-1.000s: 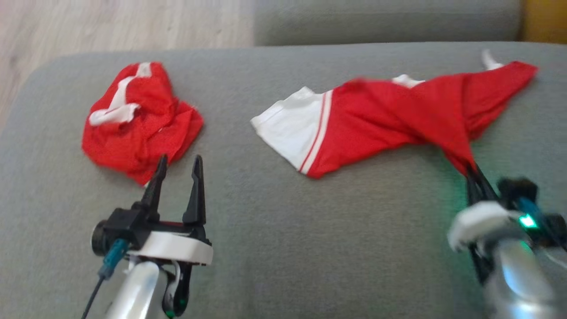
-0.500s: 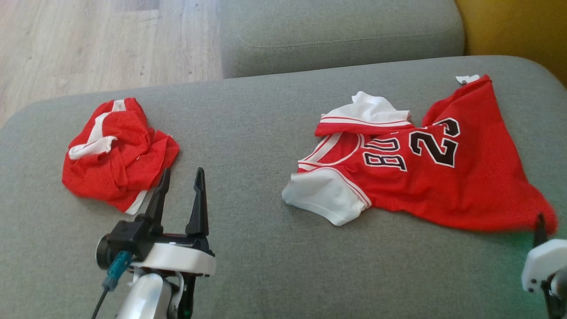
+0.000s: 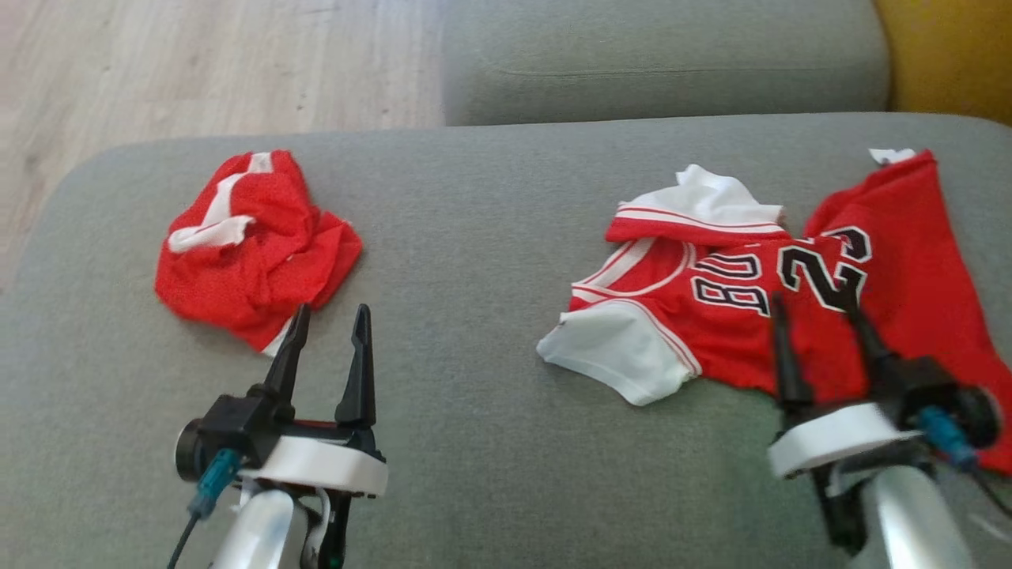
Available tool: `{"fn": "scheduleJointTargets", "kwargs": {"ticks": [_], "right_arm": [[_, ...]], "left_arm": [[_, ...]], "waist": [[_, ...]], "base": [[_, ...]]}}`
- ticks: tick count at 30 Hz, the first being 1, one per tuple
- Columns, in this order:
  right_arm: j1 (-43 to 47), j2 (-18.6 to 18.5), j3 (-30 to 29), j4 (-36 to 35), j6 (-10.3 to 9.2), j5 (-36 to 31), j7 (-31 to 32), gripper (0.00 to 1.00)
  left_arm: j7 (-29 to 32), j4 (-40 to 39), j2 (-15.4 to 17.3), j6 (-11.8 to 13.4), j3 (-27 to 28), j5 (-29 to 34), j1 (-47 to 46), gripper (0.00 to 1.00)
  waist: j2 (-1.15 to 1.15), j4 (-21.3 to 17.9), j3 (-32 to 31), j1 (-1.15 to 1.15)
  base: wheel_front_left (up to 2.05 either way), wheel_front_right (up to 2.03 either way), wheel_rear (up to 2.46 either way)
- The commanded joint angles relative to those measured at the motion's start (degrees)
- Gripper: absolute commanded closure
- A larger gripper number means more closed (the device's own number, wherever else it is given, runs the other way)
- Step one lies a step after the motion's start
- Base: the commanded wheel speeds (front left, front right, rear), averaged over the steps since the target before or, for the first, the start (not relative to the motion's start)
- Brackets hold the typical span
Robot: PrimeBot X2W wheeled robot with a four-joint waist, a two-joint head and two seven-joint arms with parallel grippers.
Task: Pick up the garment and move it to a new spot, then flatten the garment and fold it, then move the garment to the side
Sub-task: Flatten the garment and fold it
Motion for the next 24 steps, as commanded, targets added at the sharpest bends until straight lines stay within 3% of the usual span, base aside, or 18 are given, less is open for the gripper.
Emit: {"fn": "scheduleJointTargets", "kwargs": {"ticks": [1,5,9,15,24], "right_arm": [[-0.8,-0.3,3.5,-2.3,-0.04,1.3,-1.0,0.0],[-0.8,-0.2,10.2,-1.3,-0.04,3.0,-0.9,0.0],[-3.2,-0.2,12.3,0.8,-0.04,3.2,0.9,0.0],[-11.5,-0.7,10.0,6.3,-0.04,2.5,8.4,0.0],[-26.1,-3.1,4.4,23.2,-0.04,4.2,27.6,0.0]], "left_arm": [[-0.5,-1.5,0.0,-0.2,2.2,0.5,-1.9,0.0],[-0.5,-1.2,-0.1,-0.3,2.1,0.6,-2.0,0.0],[-0.5,-1.1,-0.3,-0.4,1.9,0.6,-2.1,0.0],[-0.5,-0.9,-0.6,-0.7,1.4,0.4,-2.7,0.0],[-0.5,0.2,-1.0,-0.8,-1.4,-1.1,-4.4,0.0]], "waist": [[0.0,1.3,0.2,0.0],[0.0,3.5,0.5,0.0],[0.0,5.7,1.0,0.0],[0.0,8.7,2.9,0.0],[0.0,13.7,5.5,0.0]], "base": [[0.0,0.0,0.0],[0.0,0.0,0.0],[0.0,0.0,0.0],[0.0,0.0,0.0],[0.0,0.0,0.0]]}}
